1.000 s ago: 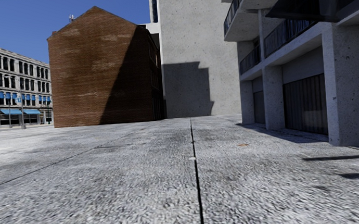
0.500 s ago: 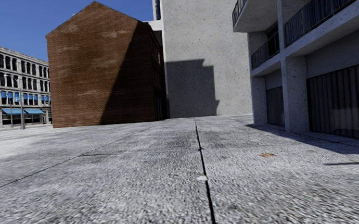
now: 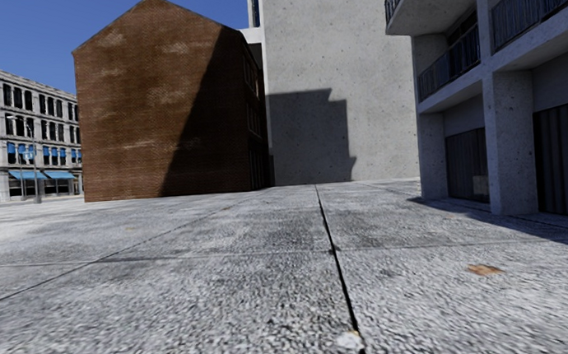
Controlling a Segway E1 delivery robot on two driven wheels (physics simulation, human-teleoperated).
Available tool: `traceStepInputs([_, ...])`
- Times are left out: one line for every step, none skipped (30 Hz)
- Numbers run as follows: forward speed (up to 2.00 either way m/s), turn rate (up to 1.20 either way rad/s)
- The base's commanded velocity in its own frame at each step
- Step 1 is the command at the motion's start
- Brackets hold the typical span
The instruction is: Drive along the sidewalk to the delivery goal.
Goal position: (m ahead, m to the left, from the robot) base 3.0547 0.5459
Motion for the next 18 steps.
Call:
traceStepInputs([1.43,0.56])
traceStepInputs([1.43,0.49])
traceStepInputs([1.43,0.03])
traceStepInputs([1.43,0.03])
traceStepInputs([1.42,0.00])
traceStepInputs([1.42,0.00])
traceStepInputs([1.42,0.00])
traceStepInputs([1.42,0.00])
traceStepInputs([1.42,0.00])
traceStepInputs([1.42,0.28])
traceStepInputs([1.42,0.28])
traceStepInputs([1.42,0.38])
traceStepInputs([1.42,0.41])
traceStepInputs([1.42,0.41])
traceStepInputs([1.42,0.39])
traceStepInputs([1.42,0.20])
traceStepInputs([1.42,0.00])
traceStepInputs([1.42,0.00])
